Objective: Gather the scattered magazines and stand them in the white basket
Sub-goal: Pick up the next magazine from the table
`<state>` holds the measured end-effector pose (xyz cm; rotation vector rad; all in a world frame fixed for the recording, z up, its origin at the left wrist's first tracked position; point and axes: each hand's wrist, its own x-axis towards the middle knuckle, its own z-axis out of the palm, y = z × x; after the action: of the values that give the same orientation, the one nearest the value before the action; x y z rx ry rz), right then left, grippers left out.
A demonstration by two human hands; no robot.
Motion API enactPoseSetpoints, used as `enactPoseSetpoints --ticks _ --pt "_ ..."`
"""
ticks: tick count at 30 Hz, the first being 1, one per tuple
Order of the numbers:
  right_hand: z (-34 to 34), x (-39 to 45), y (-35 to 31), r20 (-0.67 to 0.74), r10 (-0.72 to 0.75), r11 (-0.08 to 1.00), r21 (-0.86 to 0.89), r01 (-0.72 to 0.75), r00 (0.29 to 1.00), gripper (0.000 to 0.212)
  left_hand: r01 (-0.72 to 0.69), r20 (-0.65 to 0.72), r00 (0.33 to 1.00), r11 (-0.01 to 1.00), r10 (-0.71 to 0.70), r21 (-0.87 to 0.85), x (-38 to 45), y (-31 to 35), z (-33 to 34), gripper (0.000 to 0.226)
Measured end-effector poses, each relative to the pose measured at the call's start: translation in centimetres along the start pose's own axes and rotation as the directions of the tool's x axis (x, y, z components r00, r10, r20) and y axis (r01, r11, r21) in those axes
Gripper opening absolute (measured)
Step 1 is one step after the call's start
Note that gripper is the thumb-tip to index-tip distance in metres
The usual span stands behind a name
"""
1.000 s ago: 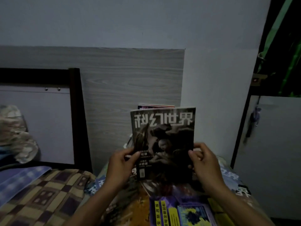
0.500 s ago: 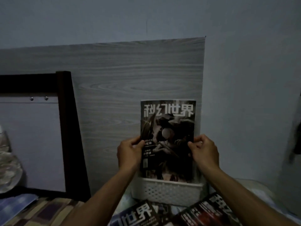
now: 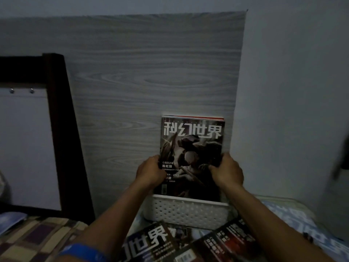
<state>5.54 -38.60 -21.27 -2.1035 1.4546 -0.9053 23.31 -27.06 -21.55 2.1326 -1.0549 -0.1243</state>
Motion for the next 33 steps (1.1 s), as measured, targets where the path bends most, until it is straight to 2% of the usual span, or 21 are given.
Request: enactPoseSetpoints --ticks 3,5,11,13,15,17,21,23,28,33 --pt "0.0 -0.3 -0.4 0.015 -0.007 0.996 -0.092 0.009 1.000 0.040 0.007 -0.052 0.999 1.000 -0.007 -0.007 0.1 0.0 0.0 0.032" --pt "0.1 -0.4 -0.4 -0.005 -0.037 0.995 -0.088 0.037 0.999 0.038 -0.001 -0.093 0.996 0.999 -0.003 -0.041 0.1 -0.4 0.1 0.028" --pt "-0.1 -0.7 -0.3 -0.210 -0.186 0.981 0.023 0.195 0.960 0.034 -0.099 -0.172 0.984 0.945 0.046 -0.313 -0.1 -1.0 -0.1 0.026" --pt "0.1 -0.7 -0.2 -0.185 -0.188 0.982 -0.003 0.191 0.965 0.034 -0.077 -0.122 0.991 0.965 0.047 -0.250 -0.2 -0.6 -0.1 0.023" --pt "0.4 -0.6 -0.2 -0.154 -0.180 0.984 -0.043 0.176 0.972 0.036 -0.063 -0.075 0.996 0.990 0.054 -0.126 0.0 -0.3 0.1 0.027" --pt "0.6 -0.6 -0.4 -0.158 -0.166 0.986 -0.048 0.160 0.973 0.039 -0.066 -0.039 0.997 0.995 0.063 -0.074 0.1 -0.2 0.3 0.032" --pt "0.6 -0.3 -0.5 -0.207 -0.129 0.991 0.004 0.133 0.970 0.034 -0.084 -0.067 0.995 0.974 0.071 -0.210 -0.1 -0.4 0.2 0.035" --pt "0.6 -0.2 -0.2 -0.217 -0.123 0.991 0.031 0.133 0.968 0.027 -0.096 -0.037 0.995 0.967 0.090 -0.234 -0.3 -0.5 0.1 0.041" --pt "0.5 -0.1 -0.1 -0.215 -0.146 0.979 0.109 0.172 0.966 0.033 -0.081 0.058 0.994 0.987 0.090 -0.139 0.0 -0.4 -0.2 0.053" --pt "0.5 -0.2 0.0 -0.236 -0.147 0.985 0.054 0.164 0.961 0.028 -0.050 0.065 0.997 0.998 0.052 -0.036 -0.1 -0.3 -0.1 0.053"
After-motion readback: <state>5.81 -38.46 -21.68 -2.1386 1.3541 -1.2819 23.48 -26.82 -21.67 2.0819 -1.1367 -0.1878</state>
